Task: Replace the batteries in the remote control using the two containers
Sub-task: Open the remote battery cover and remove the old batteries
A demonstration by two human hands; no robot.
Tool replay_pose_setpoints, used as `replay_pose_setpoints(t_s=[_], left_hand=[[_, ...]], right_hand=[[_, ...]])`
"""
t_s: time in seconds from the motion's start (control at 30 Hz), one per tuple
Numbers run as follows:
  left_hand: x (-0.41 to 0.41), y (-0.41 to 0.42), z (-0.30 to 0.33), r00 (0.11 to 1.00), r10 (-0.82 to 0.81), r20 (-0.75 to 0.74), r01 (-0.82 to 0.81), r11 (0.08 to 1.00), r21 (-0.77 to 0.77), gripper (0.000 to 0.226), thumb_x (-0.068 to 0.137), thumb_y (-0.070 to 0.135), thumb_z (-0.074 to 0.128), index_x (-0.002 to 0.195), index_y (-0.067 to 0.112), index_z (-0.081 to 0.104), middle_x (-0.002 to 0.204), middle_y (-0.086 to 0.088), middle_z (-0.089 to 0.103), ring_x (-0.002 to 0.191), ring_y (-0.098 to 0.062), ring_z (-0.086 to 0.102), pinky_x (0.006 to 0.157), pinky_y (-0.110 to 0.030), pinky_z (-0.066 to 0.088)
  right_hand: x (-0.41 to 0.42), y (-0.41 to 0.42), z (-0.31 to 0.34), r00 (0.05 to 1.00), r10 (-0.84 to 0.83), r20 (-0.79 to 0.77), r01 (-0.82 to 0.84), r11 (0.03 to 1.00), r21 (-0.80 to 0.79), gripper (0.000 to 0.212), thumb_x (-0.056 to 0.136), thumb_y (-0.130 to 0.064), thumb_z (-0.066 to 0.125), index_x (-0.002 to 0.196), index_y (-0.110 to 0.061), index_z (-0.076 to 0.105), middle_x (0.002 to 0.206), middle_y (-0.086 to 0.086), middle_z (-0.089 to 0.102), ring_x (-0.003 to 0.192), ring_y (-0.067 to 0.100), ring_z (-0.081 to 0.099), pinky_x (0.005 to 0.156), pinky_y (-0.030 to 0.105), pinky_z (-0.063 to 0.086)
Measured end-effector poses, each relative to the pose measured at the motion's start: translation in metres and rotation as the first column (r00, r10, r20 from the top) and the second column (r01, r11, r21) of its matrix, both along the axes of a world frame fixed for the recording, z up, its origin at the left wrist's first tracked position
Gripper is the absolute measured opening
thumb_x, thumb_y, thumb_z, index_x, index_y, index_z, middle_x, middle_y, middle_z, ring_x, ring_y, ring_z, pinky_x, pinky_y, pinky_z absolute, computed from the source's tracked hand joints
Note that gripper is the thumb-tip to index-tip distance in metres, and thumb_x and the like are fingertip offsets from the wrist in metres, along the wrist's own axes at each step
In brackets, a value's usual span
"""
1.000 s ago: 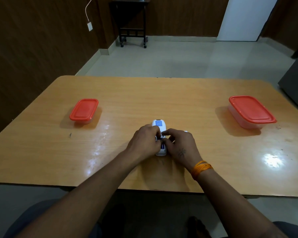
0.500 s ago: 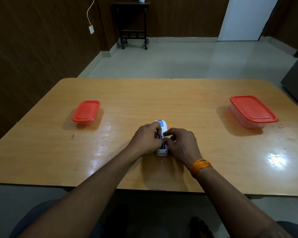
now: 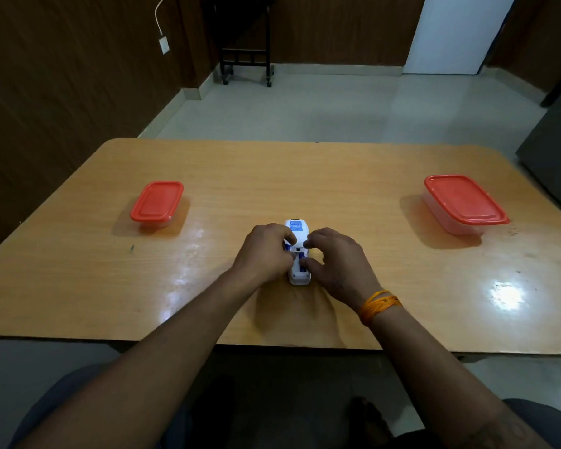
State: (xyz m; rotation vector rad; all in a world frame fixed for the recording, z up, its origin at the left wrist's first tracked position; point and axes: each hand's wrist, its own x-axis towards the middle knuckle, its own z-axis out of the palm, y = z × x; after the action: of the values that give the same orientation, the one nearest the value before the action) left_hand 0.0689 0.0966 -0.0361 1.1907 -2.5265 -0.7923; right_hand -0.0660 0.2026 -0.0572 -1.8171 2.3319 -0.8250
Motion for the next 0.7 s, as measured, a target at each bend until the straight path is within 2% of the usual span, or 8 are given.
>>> replay_pose_setpoints(t_s=[0.13, 0.33, 0.43, 0.53, 0.6, 0.7], left_hand=[[-0.003, -0.002, -0.002, 0.999, -0.021, 0.033, 0.022, 0.999, -0.037, 0.042, 0.089, 0.012, 0.075, 0.13, 0.013, 0.073, 0.132, -0.01, 0.071, 0.124, -0.028, 0.065, 0.098, -0.036, 0.054], [-0.005, -0.008, -0.004, 0.998, -0.041, 0.056, 0.044, 0.997, -0.059, 0.04, 0.089, 0.014, 0.077, 0.129, 0.014, 0.074, 0.134, -0.01, 0.07, 0.123, -0.027, 0.065, 0.097, -0.036, 0.055], [-0.006, -0.01, -0.005, 0.997, -0.044, 0.058, 0.047, 0.997, -0.058, 0.036, 0.089, 0.014, 0.076, 0.124, 0.016, 0.078, 0.127, -0.01, 0.073, 0.117, -0.028, 0.067, 0.088, -0.033, 0.054], [-0.005, -0.012, -0.005, 0.997, -0.061, 0.052, 0.064, 0.996, -0.055, 0.03, 0.087, 0.014, 0.075, 0.116, 0.017, 0.081, 0.115, -0.01, 0.076, 0.108, -0.028, 0.068, 0.075, -0.028, 0.046], [-0.005, -0.012, -0.005, 0.996, -0.066, 0.052, 0.069, 0.996, -0.049, 0.029, 0.087, 0.013, 0.074, 0.114, 0.017, 0.082, 0.112, -0.01, 0.077, 0.106, -0.028, 0.068, 0.074, -0.028, 0.044], [-0.004, -0.014, -0.005, 0.997, -0.074, 0.036, 0.075, 0.997, -0.033, 0.028, 0.087, 0.013, 0.074, 0.113, 0.017, 0.082, 0.109, -0.009, 0.077, 0.104, -0.027, 0.068, 0.073, -0.027, 0.043]], right_hand=[[-0.008, 0.0, 0.014, 0.997, 0.051, -0.053, -0.043, 0.989, 0.138, 0.032, 0.089, -0.034, 0.077, 0.116, -0.017, 0.078, 0.119, 0.003, 0.076, 0.106, 0.028, 0.067, 0.087, 0.041, 0.053], [-0.011, -0.007, 0.03, 0.98, 0.131, -0.148, -0.09, 0.963, 0.255, 0.027, 0.093, -0.034, 0.074, 0.117, -0.022, 0.078, 0.111, 0.004, 0.077, 0.099, 0.025, 0.064, 0.081, 0.037, 0.052], [-0.01, -0.016, 0.039, 0.956, 0.207, -0.21, -0.131, 0.936, 0.327, 0.026, 0.094, -0.034, 0.073, 0.117, -0.024, 0.077, 0.113, 0.005, 0.075, 0.102, 0.025, 0.063, 0.082, 0.038, 0.053], [-0.009, -0.023, 0.048, 0.927, 0.27, -0.261, -0.158, 0.91, 0.382, 0.029, 0.094, -0.035, 0.074, 0.12, -0.023, 0.076, 0.111, 0.007, 0.075, 0.103, 0.025, 0.063, 0.076, 0.033, 0.046], [-0.008, -0.026, 0.051, 0.909, 0.3, -0.289, -0.173, 0.903, 0.393, 0.031, 0.094, -0.035, 0.074, 0.121, -0.021, 0.076, 0.112, 0.007, 0.076, 0.105, 0.026, 0.064, 0.076, 0.032, 0.045], [-0.007, -0.026, 0.053, 0.892, 0.321, -0.317, -0.176, 0.894, 0.412, 0.031, 0.094, -0.037, 0.074, 0.12, -0.02, 0.076, 0.11, 0.007, 0.076, 0.102, 0.026, 0.066, 0.081, 0.036, 0.053]])
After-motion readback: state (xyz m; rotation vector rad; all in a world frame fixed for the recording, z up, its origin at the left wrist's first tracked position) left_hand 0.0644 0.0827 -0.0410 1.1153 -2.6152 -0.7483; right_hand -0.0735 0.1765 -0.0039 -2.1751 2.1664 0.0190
